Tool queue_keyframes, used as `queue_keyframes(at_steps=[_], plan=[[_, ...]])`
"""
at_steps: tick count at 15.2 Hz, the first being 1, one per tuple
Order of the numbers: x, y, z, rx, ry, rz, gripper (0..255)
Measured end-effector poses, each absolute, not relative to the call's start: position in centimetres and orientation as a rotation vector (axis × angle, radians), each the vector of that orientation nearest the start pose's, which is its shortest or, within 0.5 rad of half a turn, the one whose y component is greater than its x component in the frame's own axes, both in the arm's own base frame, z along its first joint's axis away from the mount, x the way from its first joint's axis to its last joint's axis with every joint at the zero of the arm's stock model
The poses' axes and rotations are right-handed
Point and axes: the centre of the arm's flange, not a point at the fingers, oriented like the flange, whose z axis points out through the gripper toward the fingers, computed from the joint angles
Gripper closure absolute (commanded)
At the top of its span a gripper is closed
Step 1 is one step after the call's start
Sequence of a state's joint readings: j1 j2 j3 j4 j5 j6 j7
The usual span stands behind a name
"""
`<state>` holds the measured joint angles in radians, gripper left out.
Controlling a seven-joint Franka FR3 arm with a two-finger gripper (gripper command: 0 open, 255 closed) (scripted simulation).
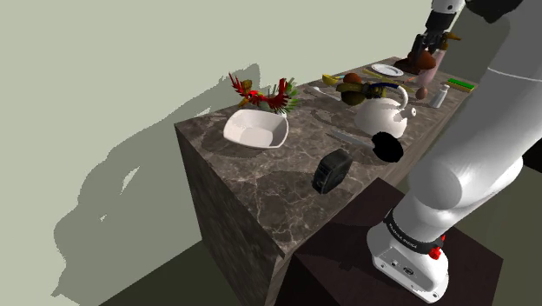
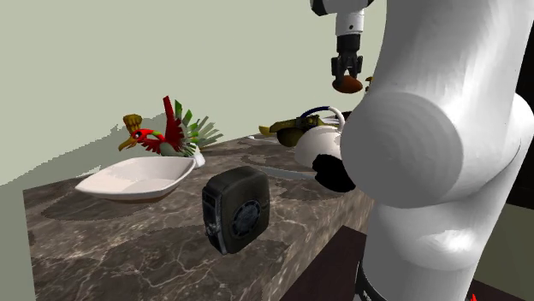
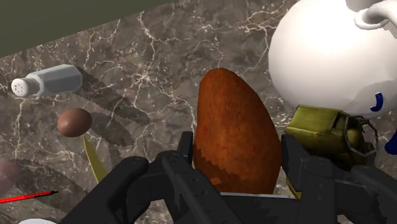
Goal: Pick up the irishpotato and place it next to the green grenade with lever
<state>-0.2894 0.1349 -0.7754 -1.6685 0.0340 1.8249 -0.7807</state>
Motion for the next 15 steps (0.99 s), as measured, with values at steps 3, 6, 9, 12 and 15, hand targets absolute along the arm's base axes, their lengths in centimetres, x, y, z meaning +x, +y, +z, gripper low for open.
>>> queue_keyframes(at_steps=[3,6,9,12,15], plan=[[31.1,-55.1,54.5,-3.195,0.457,0.021,255],[31.0,-56.2,53.3,-3.194,0.452,0.019,255],[31.2,-56.2,51.7,-3.194,0.452,0.019,255],[31.2,-56.3,50.2,-3.194,0.452,0.019,255],[31.1,-56.4,48.5,-3.194,0.452,0.019,255]])
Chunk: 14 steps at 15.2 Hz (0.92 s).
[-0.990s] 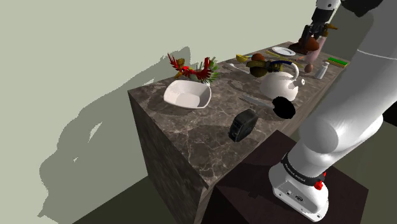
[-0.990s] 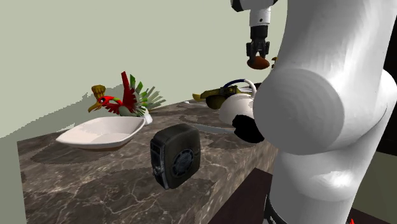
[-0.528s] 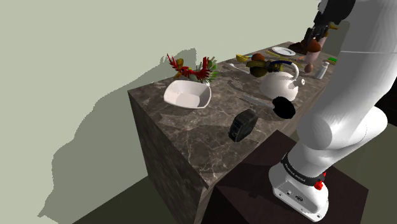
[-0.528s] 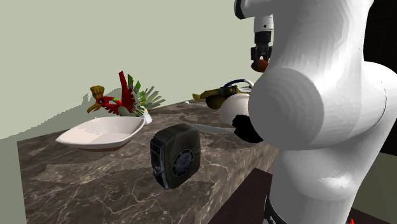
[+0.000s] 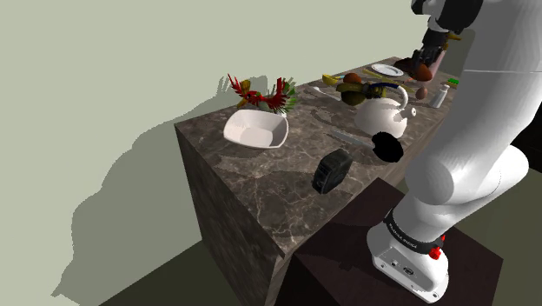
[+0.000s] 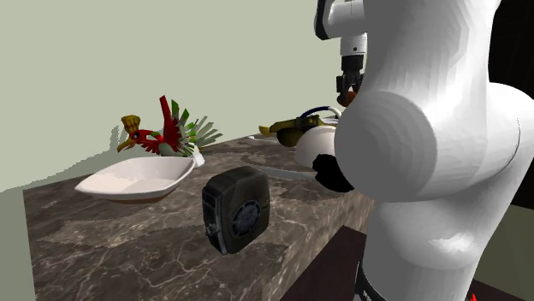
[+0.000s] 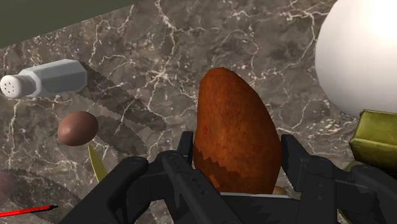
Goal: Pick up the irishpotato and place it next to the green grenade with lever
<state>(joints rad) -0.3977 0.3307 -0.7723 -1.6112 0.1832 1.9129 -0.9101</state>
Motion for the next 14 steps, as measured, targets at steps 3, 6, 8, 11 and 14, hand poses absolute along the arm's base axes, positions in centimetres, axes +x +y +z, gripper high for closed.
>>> queue_keyframes(at_steps=[3,6,8,11,14], plan=[[31.1,-56.3,47.0,-3.194,0.452,0.019,255],[31.1,-56.2,45.4,-3.194,0.451,0.019,255],[31.2,-56.4,44.3,-3.194,0.451,0.019,255],[31.2,-56.3,42.8,-3.194,0.452,0.019,255],[31.2,-56.4,41.3,-3.194,0.451,0.019,255]])
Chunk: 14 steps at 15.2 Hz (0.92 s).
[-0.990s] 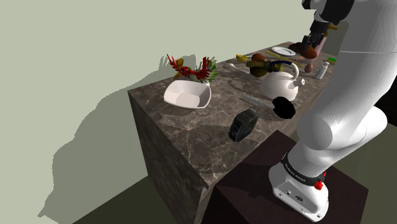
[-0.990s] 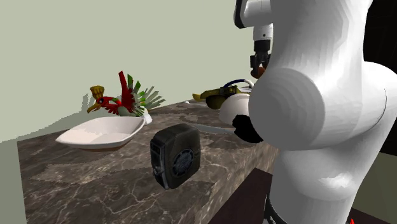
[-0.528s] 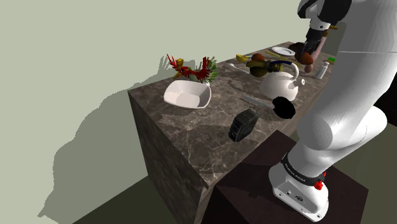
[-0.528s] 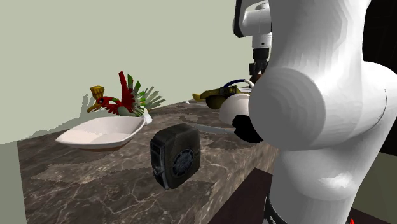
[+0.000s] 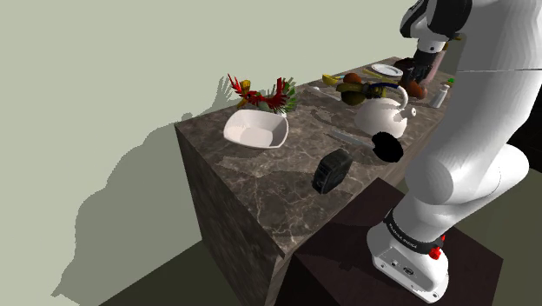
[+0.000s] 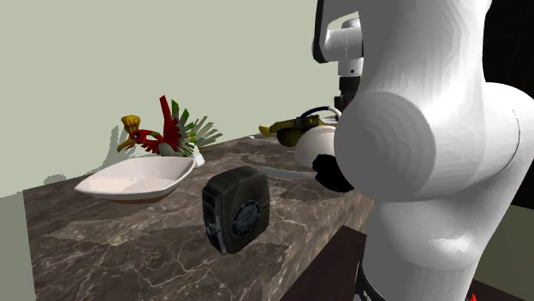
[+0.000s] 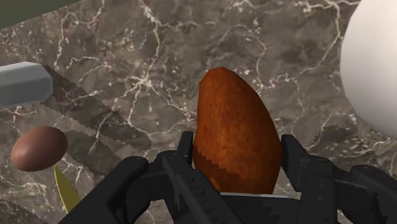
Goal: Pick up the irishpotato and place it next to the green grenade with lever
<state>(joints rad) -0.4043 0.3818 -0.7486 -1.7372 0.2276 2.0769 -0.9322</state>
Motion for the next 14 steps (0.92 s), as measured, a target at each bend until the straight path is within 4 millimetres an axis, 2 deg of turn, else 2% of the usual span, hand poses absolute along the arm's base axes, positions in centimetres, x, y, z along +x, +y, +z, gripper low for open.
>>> queue_keyframes(at_steps=[14], plan=[[31.3,-56.3,34.2,-3.194,0.451,0.019,255]])
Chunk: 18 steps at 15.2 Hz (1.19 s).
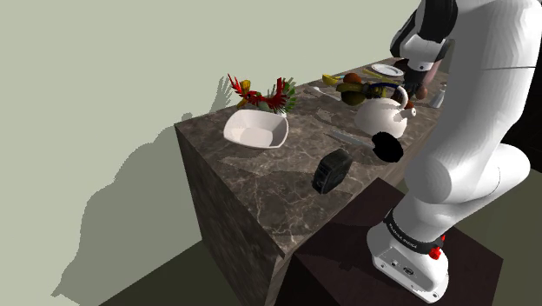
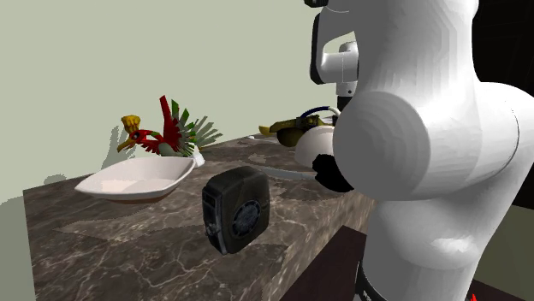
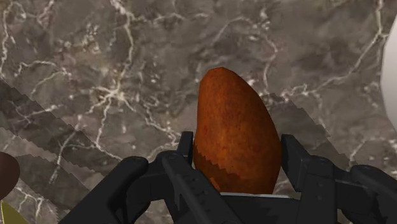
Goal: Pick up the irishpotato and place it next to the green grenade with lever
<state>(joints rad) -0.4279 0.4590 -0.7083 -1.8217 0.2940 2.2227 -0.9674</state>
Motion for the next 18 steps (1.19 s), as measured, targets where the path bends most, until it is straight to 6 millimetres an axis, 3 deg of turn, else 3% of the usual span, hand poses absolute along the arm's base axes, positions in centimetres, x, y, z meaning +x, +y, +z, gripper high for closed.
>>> queue_keyframes(at_steps=[5,6,12,16,18], plan=[[31.2,-56.3,34.0,-3.195,0.452,0.019,255],[31.2,-56.3,34.0,-3.195,0.452,0.019,0],[31.2,-56.3,34.0,-3.195,0.452,0.018,0],[31.3,-56.0,37.9,-3.196,0.451,0.017,0],[31.3,-55.9,38.7,-3.195,0.452,0.017,0]])
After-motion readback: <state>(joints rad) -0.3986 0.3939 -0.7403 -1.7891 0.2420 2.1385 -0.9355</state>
